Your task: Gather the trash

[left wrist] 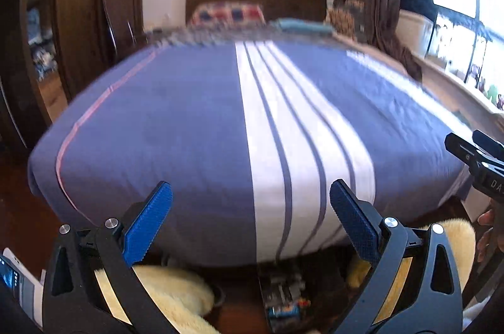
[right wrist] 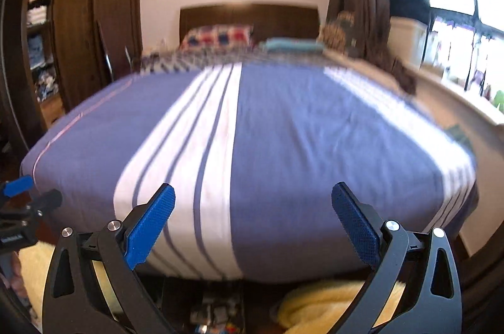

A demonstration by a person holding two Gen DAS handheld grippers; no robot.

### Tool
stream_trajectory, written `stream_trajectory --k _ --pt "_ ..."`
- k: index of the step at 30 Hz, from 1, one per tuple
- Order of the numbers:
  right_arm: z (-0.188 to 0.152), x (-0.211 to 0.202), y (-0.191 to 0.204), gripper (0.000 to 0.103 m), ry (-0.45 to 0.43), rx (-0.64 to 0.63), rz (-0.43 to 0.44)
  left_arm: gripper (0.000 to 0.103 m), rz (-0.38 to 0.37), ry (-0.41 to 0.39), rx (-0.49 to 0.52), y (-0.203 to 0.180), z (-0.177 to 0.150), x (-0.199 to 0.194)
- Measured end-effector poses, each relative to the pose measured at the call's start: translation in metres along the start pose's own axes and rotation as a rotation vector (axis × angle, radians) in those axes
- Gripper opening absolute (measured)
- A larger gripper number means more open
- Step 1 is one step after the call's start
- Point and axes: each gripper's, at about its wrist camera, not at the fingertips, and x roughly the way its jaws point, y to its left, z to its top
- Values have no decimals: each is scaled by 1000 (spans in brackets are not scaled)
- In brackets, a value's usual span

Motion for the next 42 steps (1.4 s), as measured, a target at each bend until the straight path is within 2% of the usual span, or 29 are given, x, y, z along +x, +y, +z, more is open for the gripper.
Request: stream_trajectory --k 3,6,14,23,42 --pt "17 -14 1 100 -68 -9 -21 95 16 -66 6 -3 14 -17" --pt "24 -25 4 100 -99 -9 -31 95 7 -100 -2 -2 25 -28" --pt "36 -45 -2 100 -165 35 -32 95 58 -181 -13 1 38 -50" --pt "37 -51 2 100 -169 43 -21 95 71 -205 -20 4 38 -62" --pt "36 -50 2 100 -166 44 -14 95 75 -207 -31 2 36 -62"
